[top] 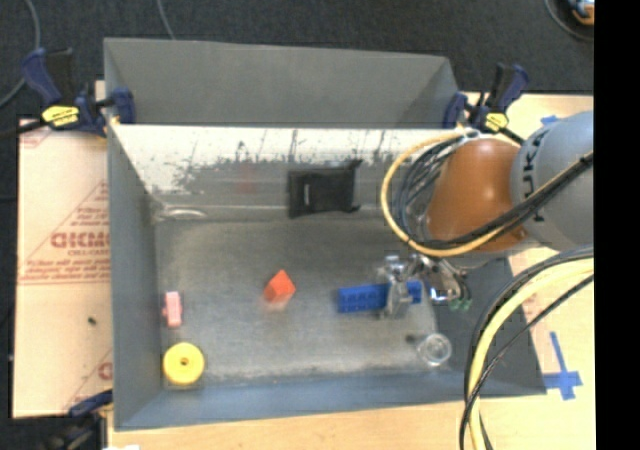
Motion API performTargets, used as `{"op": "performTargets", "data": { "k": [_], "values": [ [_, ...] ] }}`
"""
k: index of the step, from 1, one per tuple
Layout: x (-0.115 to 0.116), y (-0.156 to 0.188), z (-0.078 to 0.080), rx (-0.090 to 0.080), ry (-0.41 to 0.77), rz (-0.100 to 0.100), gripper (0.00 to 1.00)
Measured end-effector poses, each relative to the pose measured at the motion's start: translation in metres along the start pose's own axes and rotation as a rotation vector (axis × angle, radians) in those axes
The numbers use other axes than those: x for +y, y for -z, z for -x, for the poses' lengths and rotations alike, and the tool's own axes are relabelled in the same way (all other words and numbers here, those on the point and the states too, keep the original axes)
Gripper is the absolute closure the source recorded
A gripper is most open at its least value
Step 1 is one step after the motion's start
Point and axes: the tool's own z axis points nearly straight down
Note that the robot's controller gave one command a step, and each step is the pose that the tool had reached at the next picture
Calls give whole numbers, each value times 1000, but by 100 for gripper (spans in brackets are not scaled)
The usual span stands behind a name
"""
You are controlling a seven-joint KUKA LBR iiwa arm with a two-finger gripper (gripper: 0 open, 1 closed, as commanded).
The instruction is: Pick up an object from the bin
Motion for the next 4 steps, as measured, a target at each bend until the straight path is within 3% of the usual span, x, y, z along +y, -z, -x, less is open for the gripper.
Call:
{"op": "performTargets", "data": {
  "k": [1,2,3,4],
  "values": [
    [32,120,-28,9,34,4,100],
    [32,120,-28,9,34,4,100],
    [18,86,-21,6,241,4,100],
    [23,323,-13,6,131,4,100]
  ]
}}
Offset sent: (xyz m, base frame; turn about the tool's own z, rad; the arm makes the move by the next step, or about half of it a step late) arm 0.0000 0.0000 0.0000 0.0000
